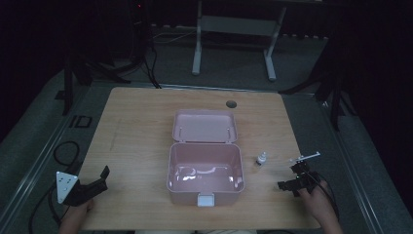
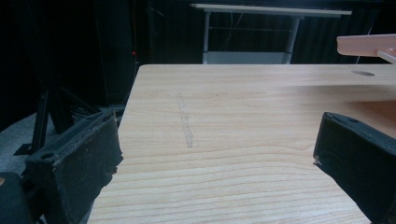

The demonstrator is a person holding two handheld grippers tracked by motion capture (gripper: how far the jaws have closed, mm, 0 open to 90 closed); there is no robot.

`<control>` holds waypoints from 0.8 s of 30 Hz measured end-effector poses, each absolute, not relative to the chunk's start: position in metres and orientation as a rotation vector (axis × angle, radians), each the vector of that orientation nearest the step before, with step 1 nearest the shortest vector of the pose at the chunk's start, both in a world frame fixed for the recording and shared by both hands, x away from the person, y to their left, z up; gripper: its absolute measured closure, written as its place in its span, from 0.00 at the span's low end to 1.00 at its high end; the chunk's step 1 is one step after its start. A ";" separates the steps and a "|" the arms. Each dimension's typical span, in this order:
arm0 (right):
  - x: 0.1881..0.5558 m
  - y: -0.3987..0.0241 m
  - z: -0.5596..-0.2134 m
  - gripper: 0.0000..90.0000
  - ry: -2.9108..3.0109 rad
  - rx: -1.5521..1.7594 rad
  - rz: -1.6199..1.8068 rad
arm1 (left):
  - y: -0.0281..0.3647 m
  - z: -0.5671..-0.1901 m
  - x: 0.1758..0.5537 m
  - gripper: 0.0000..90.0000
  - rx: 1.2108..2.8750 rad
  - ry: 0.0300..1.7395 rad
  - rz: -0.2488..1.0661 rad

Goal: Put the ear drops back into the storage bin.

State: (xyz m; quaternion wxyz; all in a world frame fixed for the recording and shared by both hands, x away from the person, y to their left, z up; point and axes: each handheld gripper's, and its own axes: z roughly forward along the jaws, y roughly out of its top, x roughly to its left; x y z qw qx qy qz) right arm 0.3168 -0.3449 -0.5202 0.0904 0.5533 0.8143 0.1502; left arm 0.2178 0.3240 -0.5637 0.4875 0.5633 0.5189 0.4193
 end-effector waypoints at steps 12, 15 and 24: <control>0.314 -0.339 -0.510 0.14 2.634 1.605 0.212 | 0.324 -0.564 0.218 0.01 1.372 1.258 1.015; 0.315 -0.336 -0.510 0.14 2.681 1.590 0.148 | 0.324 -0.564 0.218 0.01 1.371 1.259 1.016; 0.320 -0.335 -0.510 0.12 2.758 1.591 0.047 | 0.324 -0.564 0.218 0.01 1.371 1.259 1.016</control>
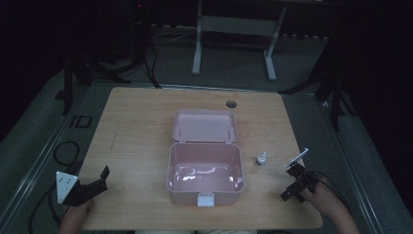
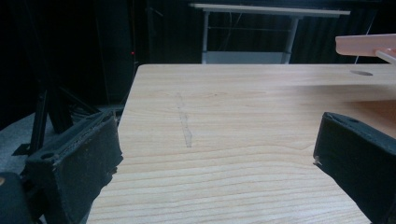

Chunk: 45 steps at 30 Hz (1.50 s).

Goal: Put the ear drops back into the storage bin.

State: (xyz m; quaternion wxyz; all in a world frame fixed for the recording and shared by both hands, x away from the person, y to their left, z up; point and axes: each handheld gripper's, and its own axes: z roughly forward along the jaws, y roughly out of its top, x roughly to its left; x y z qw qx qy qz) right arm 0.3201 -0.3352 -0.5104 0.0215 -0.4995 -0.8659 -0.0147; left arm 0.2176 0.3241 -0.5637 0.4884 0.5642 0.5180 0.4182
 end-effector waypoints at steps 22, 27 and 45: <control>0.350 -0.330 -0.508 0.12 -2.686 -1.536 -0.098 | 0.324 -0.564 0.218 0.01 1.371 1.260 1.016; 0.364 -0.324 -0.505 0.12 -2.687 -1.529 -0.093 | 0.324 -0.564 0.218 0.01 1.371 1.261 1.015; 0.401 -0.296 -0.494 0.15 -2.702 -1.481 -0.015 | 0.324 -0.564 0.218 0.01 1.372 1.262 1.012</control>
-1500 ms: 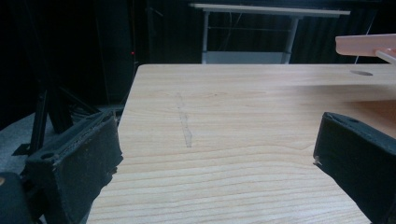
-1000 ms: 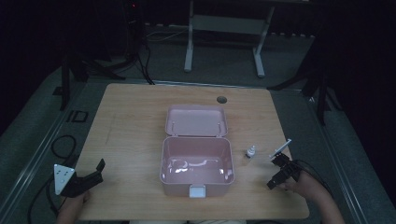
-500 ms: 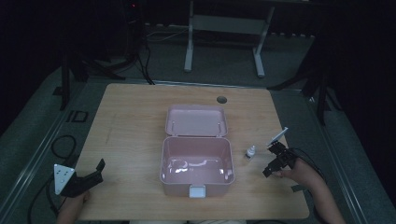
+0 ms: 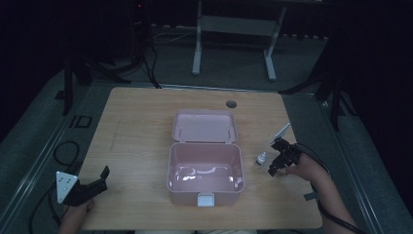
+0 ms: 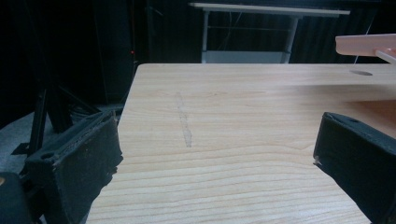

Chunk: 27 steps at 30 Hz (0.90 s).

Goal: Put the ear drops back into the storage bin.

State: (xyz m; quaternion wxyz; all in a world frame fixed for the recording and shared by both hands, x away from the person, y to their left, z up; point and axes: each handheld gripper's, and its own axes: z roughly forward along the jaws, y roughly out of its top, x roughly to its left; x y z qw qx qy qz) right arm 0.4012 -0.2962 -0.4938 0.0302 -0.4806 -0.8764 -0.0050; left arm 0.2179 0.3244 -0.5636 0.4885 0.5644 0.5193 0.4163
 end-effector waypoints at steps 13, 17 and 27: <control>0.418 -0.266 -0.495 0.15 -2.718 -1.422 -0.022 | 0.324 -0.564 0.218 0.01 1.373 1.259 1.010; 0.422 -0.257 -0.497 0.17 -2.727 -1.402 -0.026 | 0.325 -0.564 0.218 0.01 1.373 1.259 1.010; 0.431 -0.243 -0.504 0.34 -2.738 -1.374 0.037 | 0.325 -0.564 0.218 0.01 1.372 1.257 1.007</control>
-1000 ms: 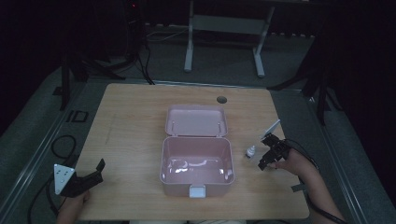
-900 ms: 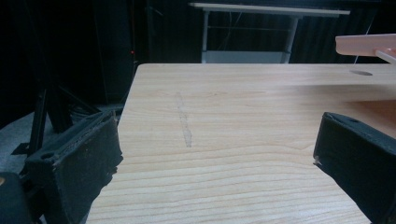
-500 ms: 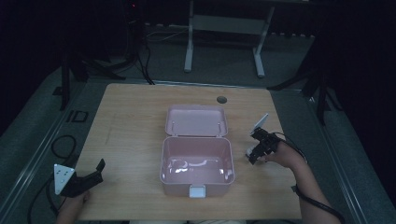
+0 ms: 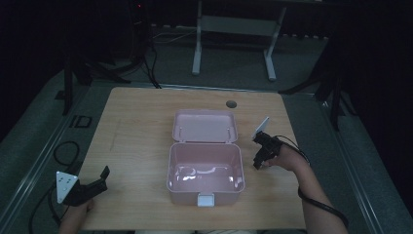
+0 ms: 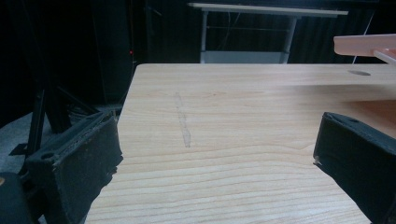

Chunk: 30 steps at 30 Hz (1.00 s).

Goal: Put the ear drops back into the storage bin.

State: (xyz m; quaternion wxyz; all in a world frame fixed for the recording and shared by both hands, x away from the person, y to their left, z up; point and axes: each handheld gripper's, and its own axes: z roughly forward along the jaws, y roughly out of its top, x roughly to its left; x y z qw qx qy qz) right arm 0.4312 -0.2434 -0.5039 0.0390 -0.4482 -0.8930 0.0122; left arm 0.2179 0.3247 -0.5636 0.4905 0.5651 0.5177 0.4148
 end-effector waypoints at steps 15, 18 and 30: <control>0.435 -0.232 -0.509 0.65 -2.760 -1.295 0.112 | 0.325 -0.564 0.218 0.01 1.372 1.258 1.004; 0.434 -0.232 -0.506 0.66 -2.801 -1.259 0.118 | 0.325 -0.564 0.218 0.01 1.373 1.258 1.005; 0.420 -0.243 -0.496 0.66 -2.913 -1.080 0.123 | 0.325 -0.564 0.218 0.01 1.372 1.259 1.007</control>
